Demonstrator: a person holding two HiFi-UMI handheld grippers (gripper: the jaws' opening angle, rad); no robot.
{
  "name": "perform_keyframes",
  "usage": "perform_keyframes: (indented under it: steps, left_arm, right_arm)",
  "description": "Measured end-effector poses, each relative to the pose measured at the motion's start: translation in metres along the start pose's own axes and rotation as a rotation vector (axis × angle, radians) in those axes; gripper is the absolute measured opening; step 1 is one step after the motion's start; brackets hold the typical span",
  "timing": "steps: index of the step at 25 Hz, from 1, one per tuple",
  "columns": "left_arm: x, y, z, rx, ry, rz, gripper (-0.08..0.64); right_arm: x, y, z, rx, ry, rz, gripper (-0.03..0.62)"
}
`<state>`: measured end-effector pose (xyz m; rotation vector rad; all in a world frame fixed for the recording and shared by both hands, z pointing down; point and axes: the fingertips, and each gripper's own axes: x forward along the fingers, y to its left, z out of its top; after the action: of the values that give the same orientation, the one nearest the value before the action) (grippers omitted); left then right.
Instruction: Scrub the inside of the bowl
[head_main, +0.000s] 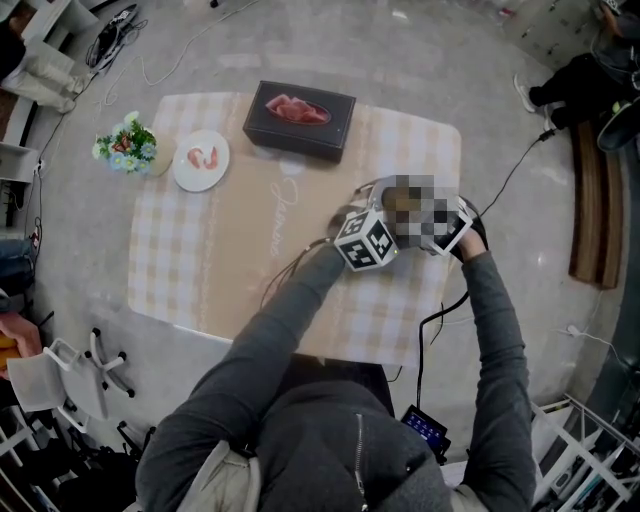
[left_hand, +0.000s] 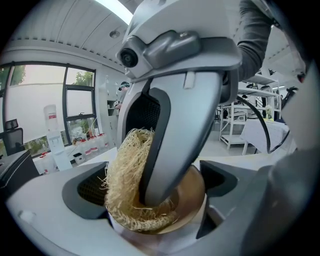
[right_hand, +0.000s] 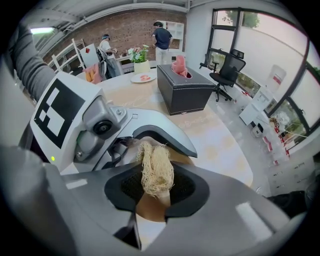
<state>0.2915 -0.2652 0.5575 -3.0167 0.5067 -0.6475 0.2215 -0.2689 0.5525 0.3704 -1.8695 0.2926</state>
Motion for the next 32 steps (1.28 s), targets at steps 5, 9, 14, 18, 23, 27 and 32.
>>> perform_keyframes:
  steps: [5, 9, 14, 18, 23, 27, 32]
  left_arm:
    - [0.0, 0.0, 0.0, 0.003, 0.002, 0.002, 0.557]
    - [0.001, 0.0, 0.0, 0.004, 0.003, 0.003, 0.557]
    - [0.0, 0.0, 0.001, 0.007, 0.003, 0.003, 0.557]
    - [0.0, 0.0, 0.0, 0.006, 0.005, 0.003, 0.557]
    - [0.001, 0.0, 0.0, 0.006, 0.004, 0.004, 0.557]
    - [0.0, 0.0, 0.0, 0.006, 0.005, 0.004, 0.557]
    - [0.001, 0.0, 0.0, 0.006, 0.005, 0.005, 0.557]
  right_arm:
    - [0.001, -0.004, 0.003, 0.018, -0.012, -0.029, 0.098]
    - [0.002, -0.008, 0.004, 0.041, -0.028, -0.05, 0.098]
    - [0.002, -0.012, 0.004, 0.072, -0.043, -0.076, 0.098]
    - [0.003, -0.015, 0.002, 0.093, -0.044, -0.104, 0.098]
    - [0.003, -0.021, 0.002, 0.123, -0.053, -0.128, 0.098]
    - [0.003, -0.025, 0.0, 0.141, -0.052, -0.149, 0.098]
    - [0.003, -0.032, -0.005, 0.148, -0.045, -0.178, 0.1]
